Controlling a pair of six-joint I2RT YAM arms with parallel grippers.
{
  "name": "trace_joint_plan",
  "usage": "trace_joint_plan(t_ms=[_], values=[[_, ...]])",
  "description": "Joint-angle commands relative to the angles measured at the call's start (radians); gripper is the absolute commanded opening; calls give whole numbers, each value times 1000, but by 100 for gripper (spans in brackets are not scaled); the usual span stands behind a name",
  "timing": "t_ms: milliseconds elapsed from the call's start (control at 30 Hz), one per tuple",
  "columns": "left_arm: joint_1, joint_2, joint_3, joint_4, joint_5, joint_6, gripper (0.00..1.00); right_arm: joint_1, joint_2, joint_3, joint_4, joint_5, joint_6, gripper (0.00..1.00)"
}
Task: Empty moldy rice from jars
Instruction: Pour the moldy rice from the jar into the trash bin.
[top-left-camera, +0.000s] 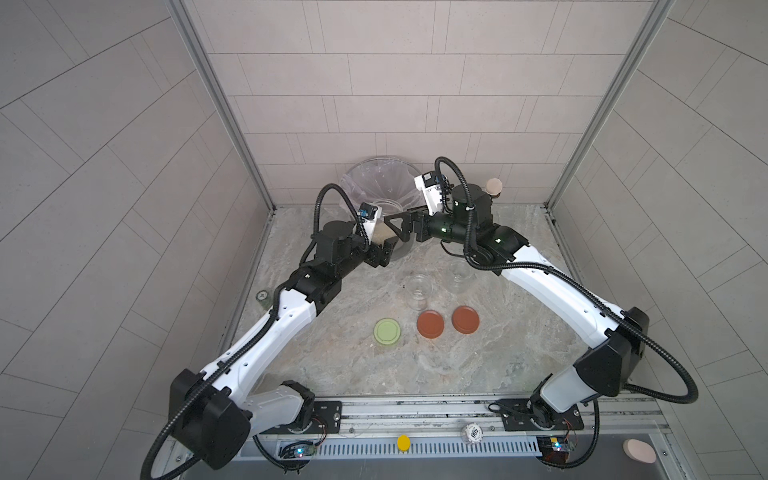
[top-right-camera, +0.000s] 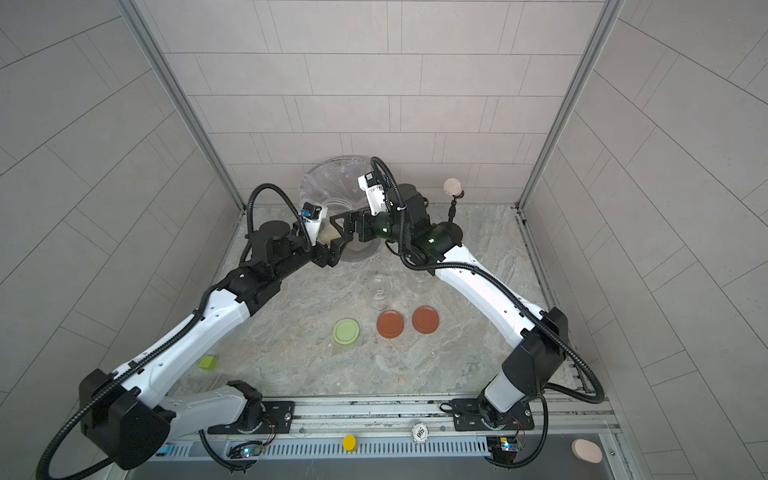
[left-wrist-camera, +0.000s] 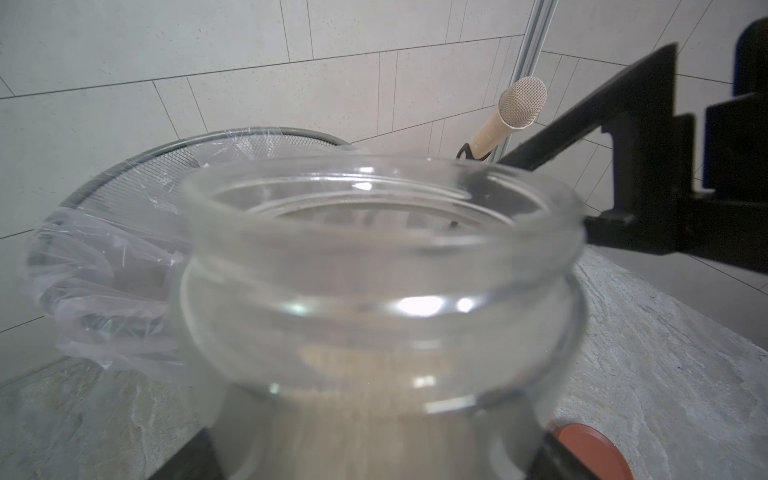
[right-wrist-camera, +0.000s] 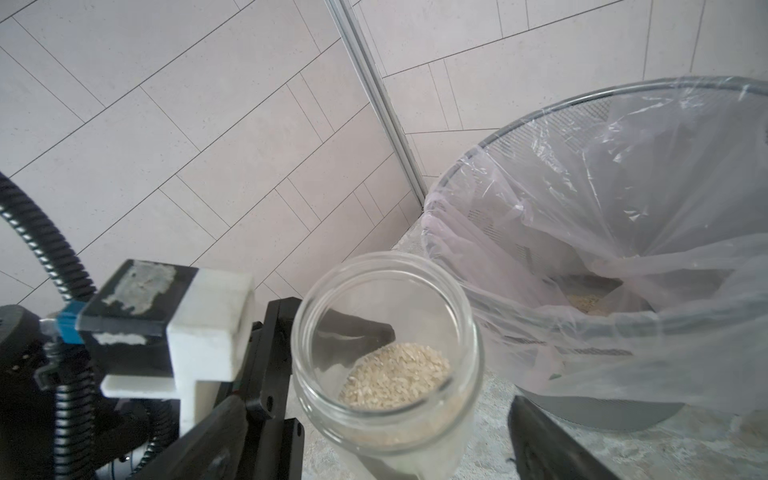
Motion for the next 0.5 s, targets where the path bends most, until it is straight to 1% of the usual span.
trace_joint_plan(t_ms=[0, 167, 333, 467], values=[[30, 9, 84, 135, 66, 2, 15, 9, 43, 58, 31, -19, 9, 100], [62, 41, 114, 169, 102, 3, 15, 10, 133, 164, -12, -31, -12, 100], [94, 97, 159, 176, 162, -6, 15, 11, 218, 275, -54, -37, -36, 100], [103, 134, 192, 188, 197, -6, 15, 11, 294, 378, -89, -42, -41, 100]])
